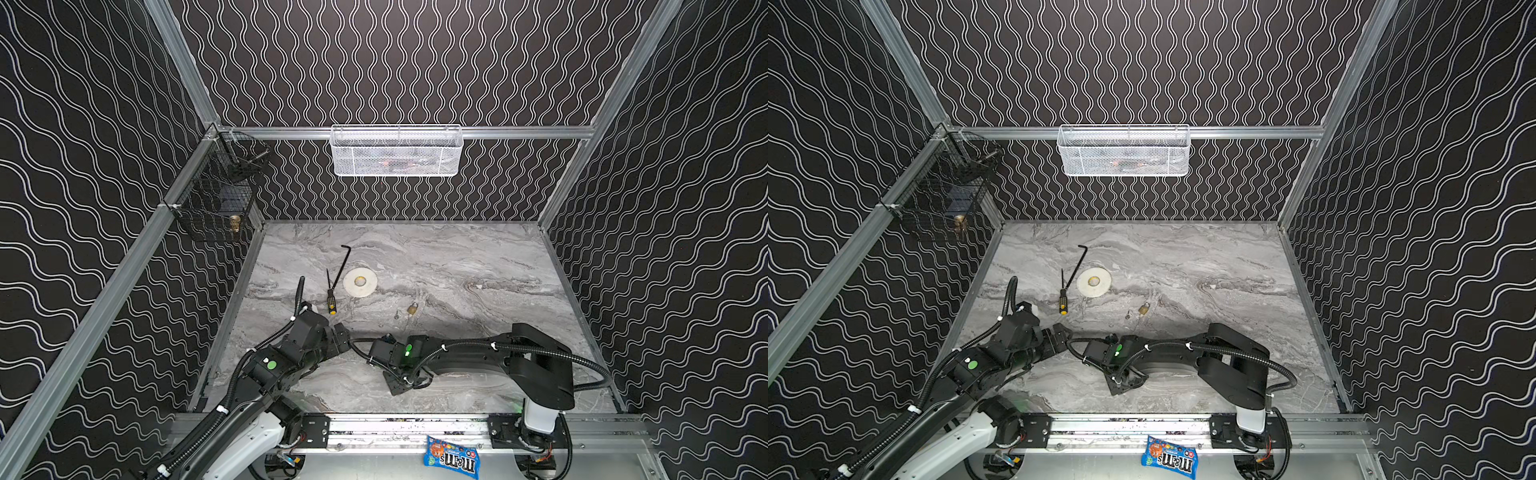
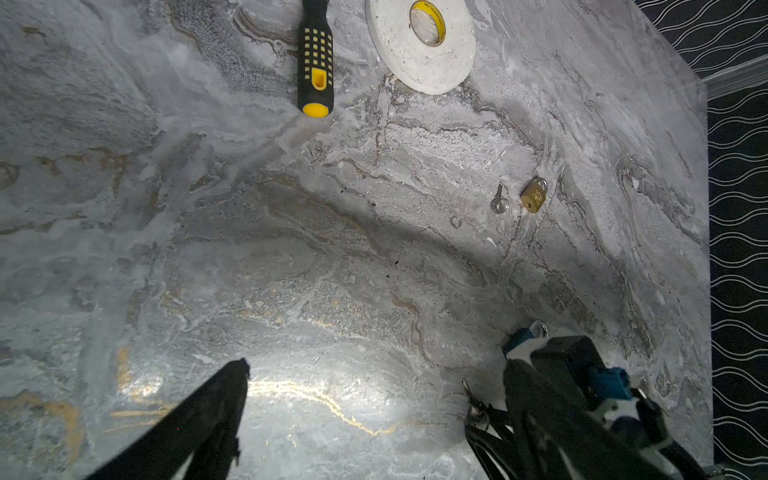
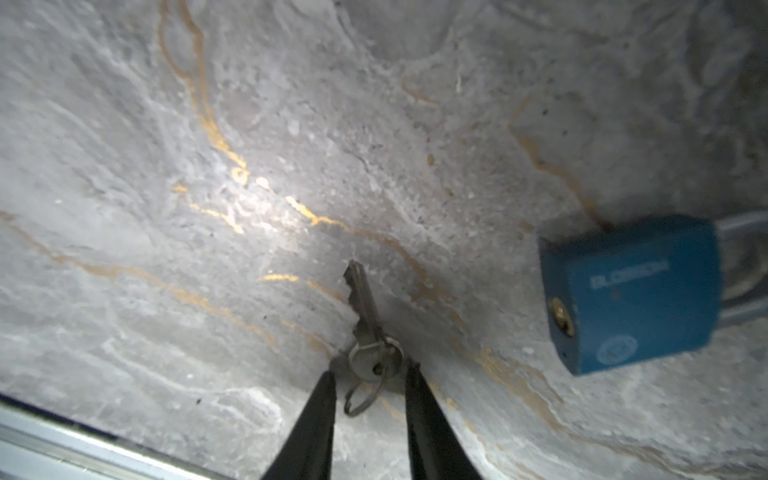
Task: Unlock with the key
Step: 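Close the right gripper on the silver key's ring end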
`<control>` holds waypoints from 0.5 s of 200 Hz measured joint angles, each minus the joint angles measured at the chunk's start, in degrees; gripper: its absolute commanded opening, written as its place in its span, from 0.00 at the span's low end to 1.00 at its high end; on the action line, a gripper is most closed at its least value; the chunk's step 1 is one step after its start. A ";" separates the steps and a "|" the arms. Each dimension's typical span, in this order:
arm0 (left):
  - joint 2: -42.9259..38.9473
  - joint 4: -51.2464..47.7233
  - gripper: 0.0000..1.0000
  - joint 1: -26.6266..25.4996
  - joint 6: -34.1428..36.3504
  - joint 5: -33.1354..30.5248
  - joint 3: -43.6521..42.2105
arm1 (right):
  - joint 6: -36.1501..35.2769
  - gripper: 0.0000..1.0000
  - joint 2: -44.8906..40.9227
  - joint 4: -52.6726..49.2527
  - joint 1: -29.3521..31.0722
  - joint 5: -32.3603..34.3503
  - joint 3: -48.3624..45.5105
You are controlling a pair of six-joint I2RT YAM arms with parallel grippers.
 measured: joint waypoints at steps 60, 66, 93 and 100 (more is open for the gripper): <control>-0.26 0.09 0.99 0.00 -0.02 -0.02 0.00 | -0.02 0.18 -0.87 0.70 -0.15 0.90 -1.38; -0.09 0.17 0.99 0.00 -0.02 -0.02 0.00 | -0.04 0.18 -0.87 0.72 -0.31 1.03 -1.42; 0.61 0.26 0.99 0.00 -0.02 0.00 0.00 | -0.46 0.14 -0.90 0.61 -0.48 1.07 -1.44; 0.61 0.26 0.99 0.00 -0.02 0.00 0.00 | -0.46 0.12 -0.90 0.63 -0.57 1.07 -1.44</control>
